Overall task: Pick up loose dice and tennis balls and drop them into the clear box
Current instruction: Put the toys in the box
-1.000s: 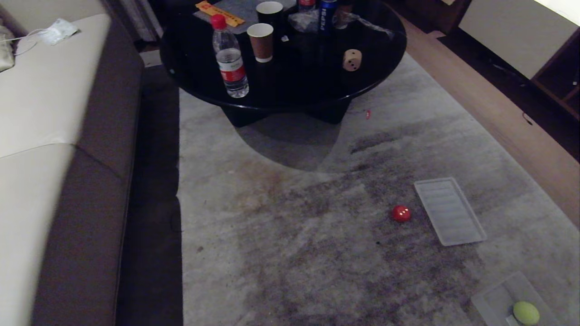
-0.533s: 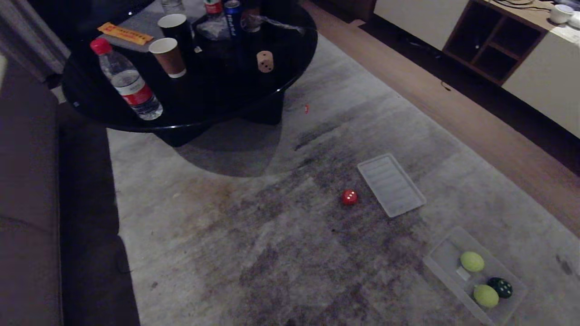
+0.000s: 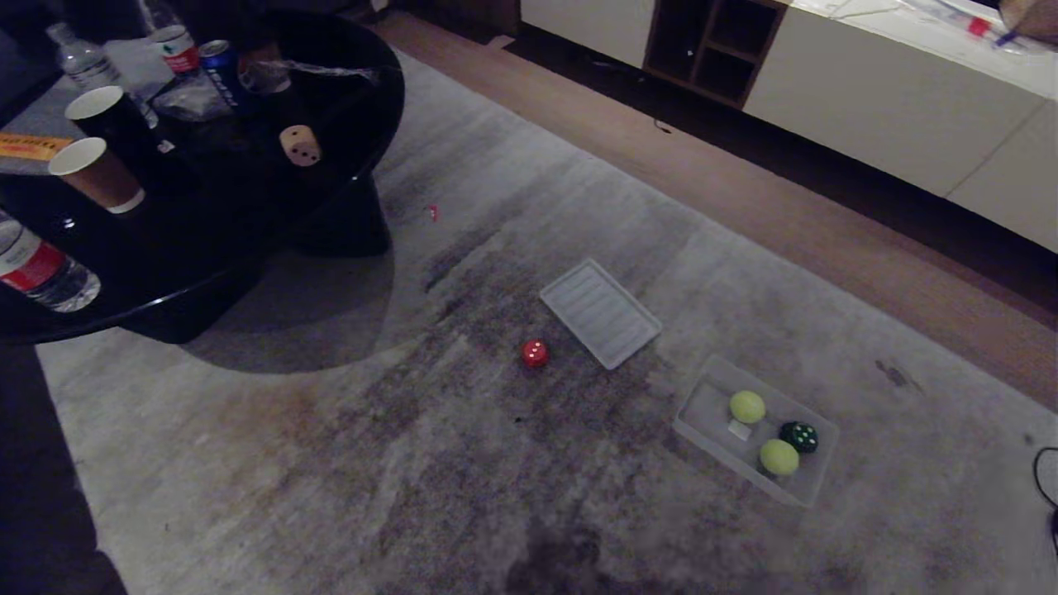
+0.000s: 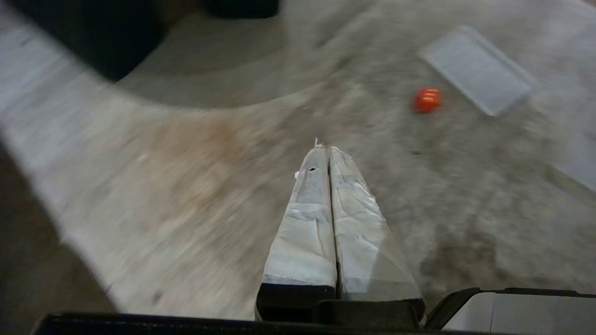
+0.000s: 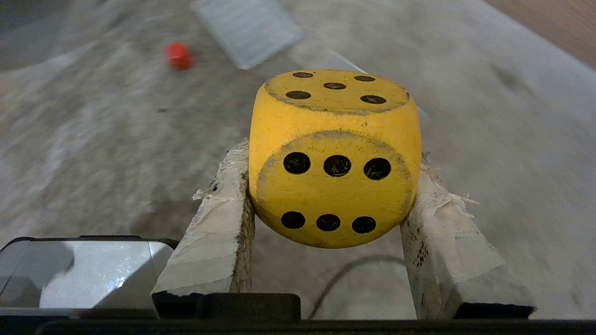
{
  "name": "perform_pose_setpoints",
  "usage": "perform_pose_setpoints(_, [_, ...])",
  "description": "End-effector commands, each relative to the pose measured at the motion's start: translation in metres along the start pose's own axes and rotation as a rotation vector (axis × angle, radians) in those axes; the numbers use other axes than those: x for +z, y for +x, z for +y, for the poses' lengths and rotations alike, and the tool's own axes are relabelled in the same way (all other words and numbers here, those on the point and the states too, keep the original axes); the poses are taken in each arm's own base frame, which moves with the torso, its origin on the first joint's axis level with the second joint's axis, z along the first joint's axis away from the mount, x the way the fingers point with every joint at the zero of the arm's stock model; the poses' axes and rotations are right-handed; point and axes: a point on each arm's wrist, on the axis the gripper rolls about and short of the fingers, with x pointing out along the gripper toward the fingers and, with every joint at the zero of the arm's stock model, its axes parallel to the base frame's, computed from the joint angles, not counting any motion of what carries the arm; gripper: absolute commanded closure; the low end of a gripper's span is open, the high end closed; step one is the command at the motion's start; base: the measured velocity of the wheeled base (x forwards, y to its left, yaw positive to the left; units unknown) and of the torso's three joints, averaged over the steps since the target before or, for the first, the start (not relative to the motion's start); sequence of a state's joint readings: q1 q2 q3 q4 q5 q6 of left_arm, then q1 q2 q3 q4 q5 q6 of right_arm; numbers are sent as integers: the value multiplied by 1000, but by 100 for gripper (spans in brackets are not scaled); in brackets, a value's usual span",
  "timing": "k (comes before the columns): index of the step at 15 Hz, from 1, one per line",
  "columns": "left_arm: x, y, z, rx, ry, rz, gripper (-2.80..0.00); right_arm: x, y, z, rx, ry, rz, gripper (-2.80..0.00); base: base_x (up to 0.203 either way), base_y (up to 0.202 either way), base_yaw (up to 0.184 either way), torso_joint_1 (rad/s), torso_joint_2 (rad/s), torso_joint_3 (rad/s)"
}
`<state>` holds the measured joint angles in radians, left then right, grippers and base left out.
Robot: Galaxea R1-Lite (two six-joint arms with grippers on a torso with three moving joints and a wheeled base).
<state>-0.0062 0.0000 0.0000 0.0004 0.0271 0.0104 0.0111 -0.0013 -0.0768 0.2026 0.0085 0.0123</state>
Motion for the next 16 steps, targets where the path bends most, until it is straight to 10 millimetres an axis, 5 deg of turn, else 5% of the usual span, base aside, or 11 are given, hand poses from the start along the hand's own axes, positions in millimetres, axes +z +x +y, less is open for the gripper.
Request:
perform_pose_setpoints(1, [-1,0,0,2,0,4,0,0,0,0,2,0,3,0,-1,9,-137,2,6,2])
perform_pose_setpoints(7, [-1,0,0,4,-3,4,0,0,0,0,2,0,3,0,1,1,-27,1,0,-15])
perform_pose_setpoints(16, [0,0,0,4,-3,4,0,0,0,0,2,0,3,0,0,0,0,3,2,-195])
